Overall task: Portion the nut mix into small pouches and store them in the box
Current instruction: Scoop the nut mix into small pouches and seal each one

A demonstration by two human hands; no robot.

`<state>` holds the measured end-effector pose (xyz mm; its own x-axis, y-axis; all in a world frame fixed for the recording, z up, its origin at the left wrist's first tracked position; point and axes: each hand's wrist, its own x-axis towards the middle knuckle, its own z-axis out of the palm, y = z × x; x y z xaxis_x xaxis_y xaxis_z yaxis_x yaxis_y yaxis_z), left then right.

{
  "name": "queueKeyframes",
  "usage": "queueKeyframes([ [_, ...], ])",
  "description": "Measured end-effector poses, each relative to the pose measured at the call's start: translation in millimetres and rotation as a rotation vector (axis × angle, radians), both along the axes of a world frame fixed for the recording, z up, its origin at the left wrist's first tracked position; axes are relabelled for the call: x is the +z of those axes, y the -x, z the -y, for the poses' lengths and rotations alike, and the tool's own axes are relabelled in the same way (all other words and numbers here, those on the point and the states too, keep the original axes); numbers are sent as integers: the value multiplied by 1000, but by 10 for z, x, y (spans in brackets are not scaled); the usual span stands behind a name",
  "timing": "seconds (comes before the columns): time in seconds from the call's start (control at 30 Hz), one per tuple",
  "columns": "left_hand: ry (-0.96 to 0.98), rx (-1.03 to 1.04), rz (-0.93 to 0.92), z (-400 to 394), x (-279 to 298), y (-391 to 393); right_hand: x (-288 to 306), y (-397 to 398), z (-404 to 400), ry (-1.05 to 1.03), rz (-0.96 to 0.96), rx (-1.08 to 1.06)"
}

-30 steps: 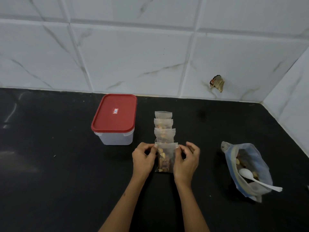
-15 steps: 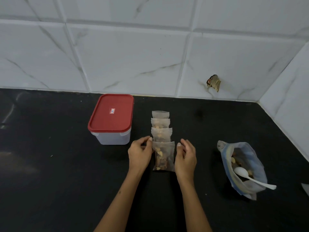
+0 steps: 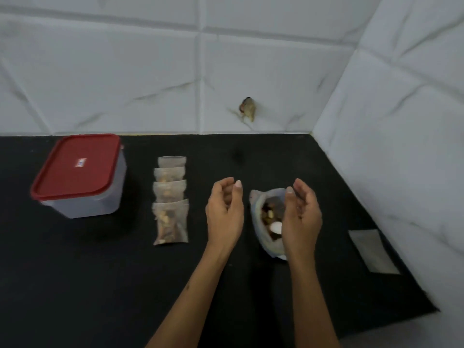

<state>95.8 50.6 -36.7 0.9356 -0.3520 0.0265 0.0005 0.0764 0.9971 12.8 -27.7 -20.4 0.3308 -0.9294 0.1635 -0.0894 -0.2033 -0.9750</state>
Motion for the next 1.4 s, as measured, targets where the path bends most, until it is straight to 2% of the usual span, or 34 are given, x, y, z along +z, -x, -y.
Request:
queueKeyframes([
  [0.17,39,-224,-78,647,15,745,-26,716,669,4,-58,-241],
  [0.27,49,-406,-235,965,16,1156,-205,1142,1023,1,-281,-340],
  [0.33,-19,-474,-316,1158,-66,1368,-387,1391,1223,-9,-430,-358],
  [0.47,-207,-537,-423,1428,-276,1618,-631,1636,1370,-33,-679,-341],
  [0.73,-247,-509,-527,1641,-365,1815,-777,1723,1422,50,-976,-380],
  [0.87,-207,-479,-586,1685,-383,1800,-812,1702,1459,33,-924,-390],
  [0.97,-182,-467,-575,1626,-374,1737,-788,1624,1467,-6,-763,-371],
  [1.1,-123,-286,-293,1424,-212,1478,-555,1387,1404,-19,-447,-283],
  [1.23,-37,-143,-88,1086,81,1132,-234,1080,1165,-119,-141,-23],
  [1.4,-88,-234,-13,585,218,713,-44,646,733,-195,-81,455],
])
